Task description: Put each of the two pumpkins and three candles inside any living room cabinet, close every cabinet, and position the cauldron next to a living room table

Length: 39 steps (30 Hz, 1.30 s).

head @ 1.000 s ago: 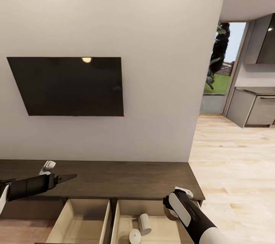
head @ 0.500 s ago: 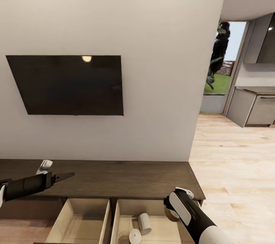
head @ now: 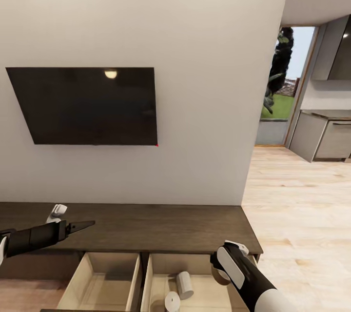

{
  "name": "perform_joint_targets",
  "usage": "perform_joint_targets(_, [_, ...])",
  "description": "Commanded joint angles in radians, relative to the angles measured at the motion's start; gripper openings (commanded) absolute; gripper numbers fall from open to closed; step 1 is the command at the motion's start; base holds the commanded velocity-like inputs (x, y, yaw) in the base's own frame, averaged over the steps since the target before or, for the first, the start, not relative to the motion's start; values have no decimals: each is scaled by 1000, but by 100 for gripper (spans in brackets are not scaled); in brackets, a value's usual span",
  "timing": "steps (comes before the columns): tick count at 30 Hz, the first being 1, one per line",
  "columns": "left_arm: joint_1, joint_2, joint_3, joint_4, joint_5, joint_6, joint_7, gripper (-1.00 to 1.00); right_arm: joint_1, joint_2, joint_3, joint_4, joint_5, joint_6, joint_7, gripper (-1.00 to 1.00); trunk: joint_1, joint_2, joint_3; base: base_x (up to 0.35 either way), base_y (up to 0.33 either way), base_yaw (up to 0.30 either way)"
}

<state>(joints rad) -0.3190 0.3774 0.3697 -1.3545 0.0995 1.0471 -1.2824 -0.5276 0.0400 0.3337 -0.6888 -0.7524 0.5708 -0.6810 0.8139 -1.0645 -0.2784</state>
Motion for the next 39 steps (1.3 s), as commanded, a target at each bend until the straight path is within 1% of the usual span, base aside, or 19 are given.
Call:
perform_joint_targets(1, [0, 0, 0, 0, 0, 0, 0, 100, 0, 0, 0, 0, 1, -1, 0, -100, 4, -7, -3, 0, 0, 0])
perform_joint_targets(15, [0, -1, -1, 0, 0, 0, 0, 100, 0, 0, 0, -1, 1, -7, 1, -100, 58, -105, -47, 0, 0, 0])
perform_joint_targets(22, [0, -2, -3, 0, 0, 0, 0, 100, 0, 4, -1, -1, 2, -19, 1, -100, 84, -154, -69, 0, 0, 0])
perform_joint_targets(31, [0, -10, -10, 0, 0, 0, 0, 100, 0, 4, -2, 0, 1, -19, 1, -100, 119, -217, -97, 0, 0, 0])
perform_joint_targets(39, [0, -9, -11, -1, 0, 0, 0, 100, 0, 4, -2, 0, 2, -20, 1, -100, 150, -273, -122, 0, 0, 0])
